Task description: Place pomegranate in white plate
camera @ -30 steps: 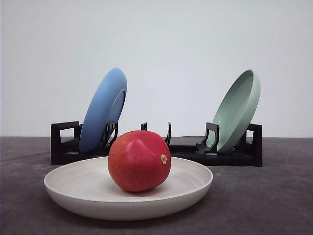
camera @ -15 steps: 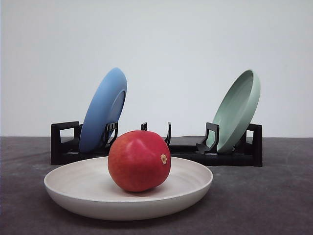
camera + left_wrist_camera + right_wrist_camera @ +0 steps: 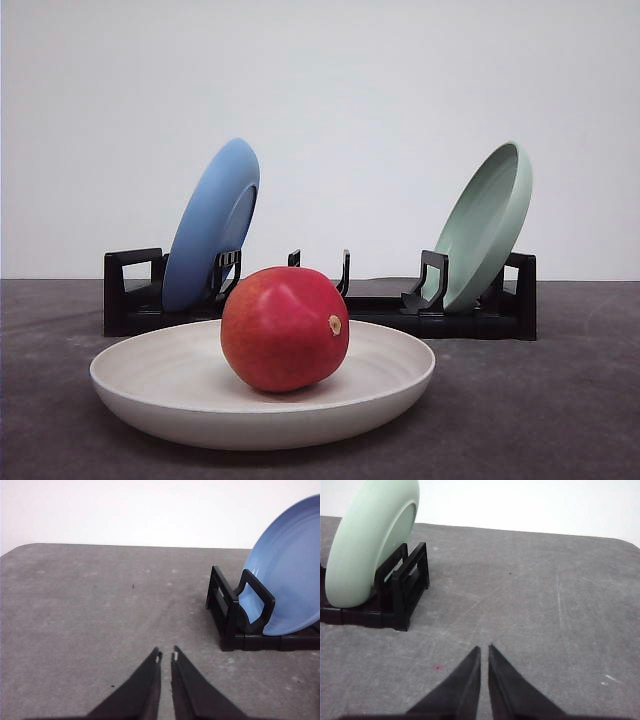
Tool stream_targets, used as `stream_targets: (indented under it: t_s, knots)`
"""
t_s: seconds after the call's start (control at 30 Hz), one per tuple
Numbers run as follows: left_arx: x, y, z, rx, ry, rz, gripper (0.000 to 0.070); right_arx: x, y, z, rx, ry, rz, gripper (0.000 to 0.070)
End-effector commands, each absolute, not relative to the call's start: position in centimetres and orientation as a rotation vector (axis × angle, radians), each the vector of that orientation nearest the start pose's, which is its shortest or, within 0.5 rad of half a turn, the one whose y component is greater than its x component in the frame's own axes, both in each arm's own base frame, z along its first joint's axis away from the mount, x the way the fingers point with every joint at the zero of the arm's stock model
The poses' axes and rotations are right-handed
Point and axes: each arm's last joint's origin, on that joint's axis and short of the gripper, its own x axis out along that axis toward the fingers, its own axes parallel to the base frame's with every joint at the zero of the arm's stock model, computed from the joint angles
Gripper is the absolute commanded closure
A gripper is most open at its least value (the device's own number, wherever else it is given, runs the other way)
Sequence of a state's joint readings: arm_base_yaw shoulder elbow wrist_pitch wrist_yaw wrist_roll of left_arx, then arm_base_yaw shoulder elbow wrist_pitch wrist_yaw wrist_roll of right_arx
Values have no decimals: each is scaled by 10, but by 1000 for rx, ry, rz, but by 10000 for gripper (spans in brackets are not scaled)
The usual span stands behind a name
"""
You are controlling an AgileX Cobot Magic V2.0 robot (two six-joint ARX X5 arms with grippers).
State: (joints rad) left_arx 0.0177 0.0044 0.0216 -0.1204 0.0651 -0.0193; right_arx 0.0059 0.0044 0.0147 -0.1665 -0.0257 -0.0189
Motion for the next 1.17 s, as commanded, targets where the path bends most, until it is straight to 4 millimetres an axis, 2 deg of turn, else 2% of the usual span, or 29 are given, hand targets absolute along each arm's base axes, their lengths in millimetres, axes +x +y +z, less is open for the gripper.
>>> stream_targets:
  t_s: [0.0, 1.13]
  knots:
    - [97, 0, 157, -27, 99, -41, 683, 96, 1, 152, -6, 150, 31, 677]
    - [97, 0, 157, -27, 99, -41, 683, 96, 1, 152, -6, 150, 31, 677]
